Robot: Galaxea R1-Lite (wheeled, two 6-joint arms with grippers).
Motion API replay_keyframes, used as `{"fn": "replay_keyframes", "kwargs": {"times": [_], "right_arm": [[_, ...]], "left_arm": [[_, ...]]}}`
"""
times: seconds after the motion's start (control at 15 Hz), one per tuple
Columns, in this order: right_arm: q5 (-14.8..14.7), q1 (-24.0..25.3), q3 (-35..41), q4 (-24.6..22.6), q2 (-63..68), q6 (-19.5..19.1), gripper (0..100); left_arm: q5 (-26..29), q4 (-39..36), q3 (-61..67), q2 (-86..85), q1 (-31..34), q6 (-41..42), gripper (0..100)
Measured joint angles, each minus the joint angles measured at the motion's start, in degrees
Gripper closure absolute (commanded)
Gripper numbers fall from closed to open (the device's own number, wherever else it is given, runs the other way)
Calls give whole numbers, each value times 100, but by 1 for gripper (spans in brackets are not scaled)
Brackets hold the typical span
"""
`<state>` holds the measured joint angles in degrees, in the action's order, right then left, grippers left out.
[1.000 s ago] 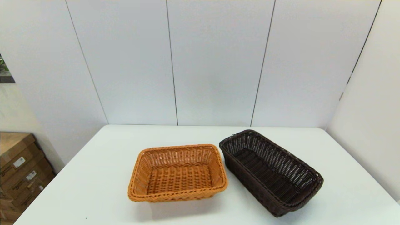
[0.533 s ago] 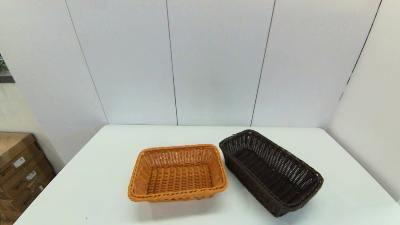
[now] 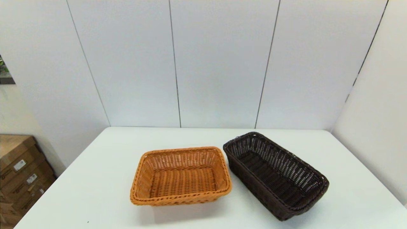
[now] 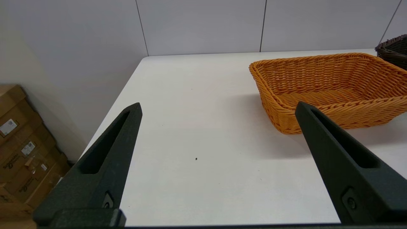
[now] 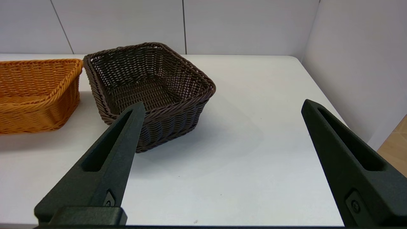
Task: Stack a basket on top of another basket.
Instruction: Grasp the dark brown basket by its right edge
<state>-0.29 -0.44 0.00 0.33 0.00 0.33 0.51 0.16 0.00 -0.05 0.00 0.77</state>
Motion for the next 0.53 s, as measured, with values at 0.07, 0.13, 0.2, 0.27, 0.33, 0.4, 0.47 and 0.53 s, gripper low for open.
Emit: {"fn": "replay_keyframes", "kwargs": {"times": [0.07,0.13,0.2,0.27,0.33,0.4,0.47,0.53], "right_arm": [[0,0,0,0,0,0,0],[2,0,0,0,0,0,0],[2,0,0,0,0,2,0],[2,0,0,0,0,2,0],[2,0,0,0,0,0,0],[2,0,0,0,0,0,0],[2,0,0,0,0,0,0],[2,0,0,2,0,2,0]], "left_arm": [[1,0,0,0,0,0,0],[1,0,0,0,0,-2,0],[1,0,0,0,0,-2,0],[0,0,0,0,0,-2,0],[1,2,0,0,0,-2,0],[1,0,0,0,0,-4,0],[1,0,0,0,0,-2,0],[1,0,0,0,0,0,0]]}}
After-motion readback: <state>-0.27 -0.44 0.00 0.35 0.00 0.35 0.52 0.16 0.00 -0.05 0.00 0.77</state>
